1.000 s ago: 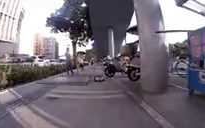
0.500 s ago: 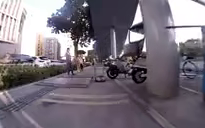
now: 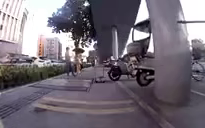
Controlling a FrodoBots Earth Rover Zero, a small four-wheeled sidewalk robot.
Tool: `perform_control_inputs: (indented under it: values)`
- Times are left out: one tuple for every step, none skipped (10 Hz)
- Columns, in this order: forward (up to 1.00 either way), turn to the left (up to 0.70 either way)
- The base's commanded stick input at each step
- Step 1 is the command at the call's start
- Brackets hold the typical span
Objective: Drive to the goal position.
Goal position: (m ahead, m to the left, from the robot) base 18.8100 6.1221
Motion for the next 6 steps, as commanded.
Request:
perform_control_inputs:
  values:
    - [0.45, 0.0]
    - [0.45, 0.0]
    - [0.45, 0.0]
    - [0.45, 0.0]
    - [0.45, 0.0]
    - [0.45, 0.0]
